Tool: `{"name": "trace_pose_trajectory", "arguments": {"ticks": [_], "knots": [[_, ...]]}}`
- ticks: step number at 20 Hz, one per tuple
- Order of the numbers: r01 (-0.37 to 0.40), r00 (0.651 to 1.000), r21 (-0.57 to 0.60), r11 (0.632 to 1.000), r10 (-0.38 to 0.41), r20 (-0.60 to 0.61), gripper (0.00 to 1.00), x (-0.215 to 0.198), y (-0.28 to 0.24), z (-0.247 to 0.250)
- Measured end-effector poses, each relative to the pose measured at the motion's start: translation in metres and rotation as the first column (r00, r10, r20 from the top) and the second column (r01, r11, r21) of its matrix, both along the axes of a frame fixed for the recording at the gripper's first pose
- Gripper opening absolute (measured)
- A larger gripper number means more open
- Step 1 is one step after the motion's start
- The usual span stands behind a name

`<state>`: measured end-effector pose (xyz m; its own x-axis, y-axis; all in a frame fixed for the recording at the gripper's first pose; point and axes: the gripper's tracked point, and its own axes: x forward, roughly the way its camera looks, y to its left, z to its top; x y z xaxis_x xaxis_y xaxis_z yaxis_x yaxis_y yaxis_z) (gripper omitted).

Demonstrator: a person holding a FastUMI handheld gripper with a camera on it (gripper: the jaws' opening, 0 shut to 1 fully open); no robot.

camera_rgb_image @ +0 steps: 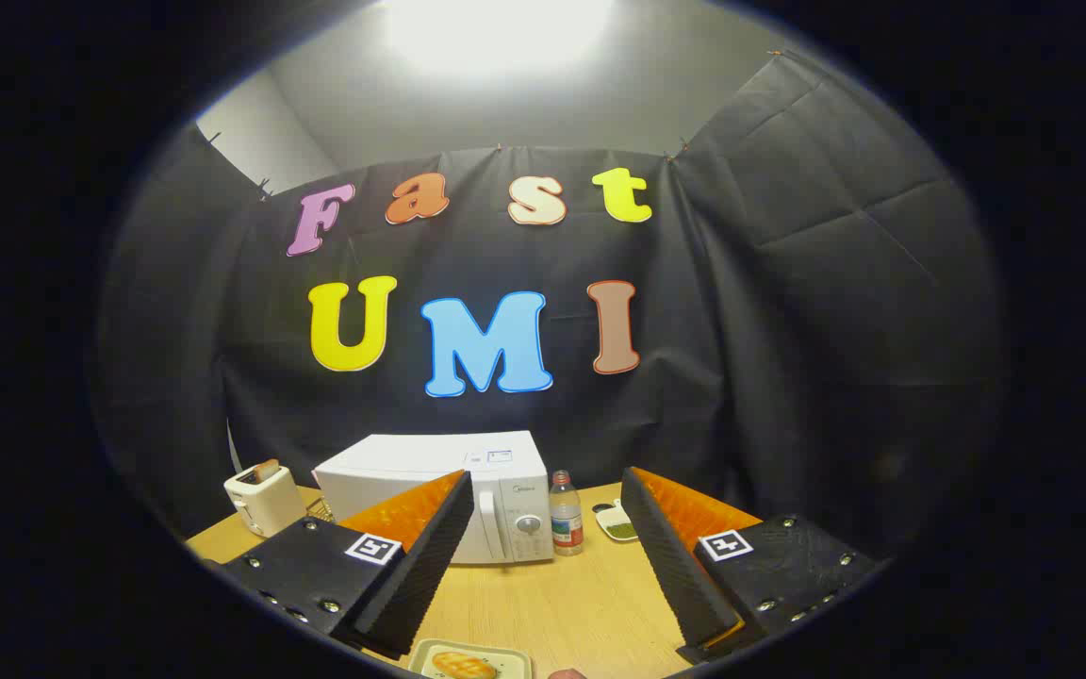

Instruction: Open the microwave, put the food inside, and close the microwave door.

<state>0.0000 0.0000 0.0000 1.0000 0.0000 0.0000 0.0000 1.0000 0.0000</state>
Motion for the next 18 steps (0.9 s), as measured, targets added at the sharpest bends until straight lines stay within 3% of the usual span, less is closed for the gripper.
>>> {"name": "trace_pose_trajectory", "arguments": {"ticks": [6, 18], "knots": [[-0.077, 0.997, -0.039, 0.996, 0.077, 0.011, 0.99, 0.021, 0.027, 0.002], [-0.081, 0.997, -0.029, 0.996, 0.082, 0.012, 0.99, 0.028, 0.031, -0.001]]}}
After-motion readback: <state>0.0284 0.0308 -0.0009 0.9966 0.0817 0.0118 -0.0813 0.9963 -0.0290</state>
